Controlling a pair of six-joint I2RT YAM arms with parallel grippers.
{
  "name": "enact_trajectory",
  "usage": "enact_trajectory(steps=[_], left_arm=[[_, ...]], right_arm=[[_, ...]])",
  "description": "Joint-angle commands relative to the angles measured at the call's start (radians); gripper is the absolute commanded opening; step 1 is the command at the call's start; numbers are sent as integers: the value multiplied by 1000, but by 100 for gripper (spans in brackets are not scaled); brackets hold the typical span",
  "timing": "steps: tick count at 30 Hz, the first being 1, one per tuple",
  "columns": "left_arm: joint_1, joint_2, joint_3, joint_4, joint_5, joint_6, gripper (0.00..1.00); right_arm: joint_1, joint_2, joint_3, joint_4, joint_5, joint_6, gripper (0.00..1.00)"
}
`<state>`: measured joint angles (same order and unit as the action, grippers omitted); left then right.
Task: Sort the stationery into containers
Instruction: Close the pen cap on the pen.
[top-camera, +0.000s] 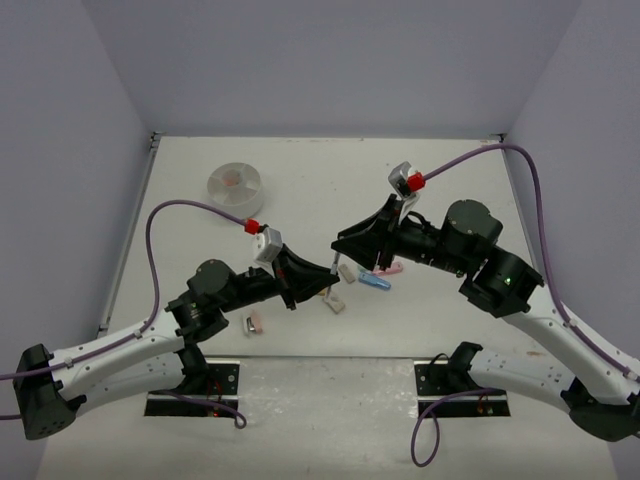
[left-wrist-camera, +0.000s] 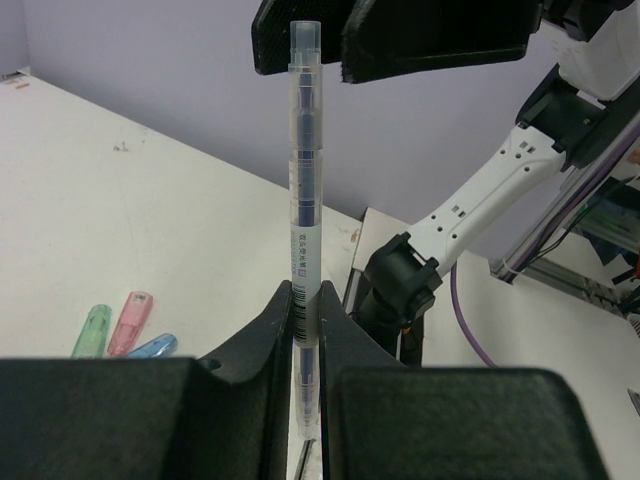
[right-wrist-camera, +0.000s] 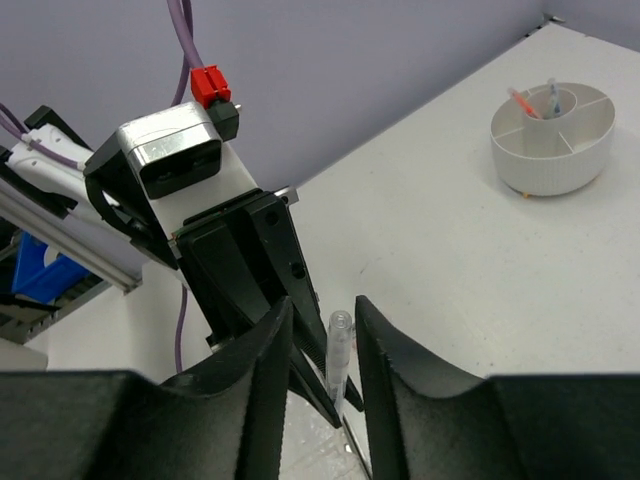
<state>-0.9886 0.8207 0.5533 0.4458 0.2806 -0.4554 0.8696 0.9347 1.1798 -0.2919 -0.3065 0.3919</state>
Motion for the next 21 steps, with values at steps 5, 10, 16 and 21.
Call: enact_trajectory(steps=[5,10,16,21], left_arm=[[5,1,52,10,-16,30,0],[5,-6,65,-7,-41,34,0],[4,-38,110,-49,-129,55,0],[5,-70,175,-110,-142,96,0]], right_arm=[[3,3,-43,54,-39,0,23],[5,-10,-74,70,-36,1,0],[3,-20,-169,133,-50,23,0],[3,-30,-293,222,-61,62,0]])
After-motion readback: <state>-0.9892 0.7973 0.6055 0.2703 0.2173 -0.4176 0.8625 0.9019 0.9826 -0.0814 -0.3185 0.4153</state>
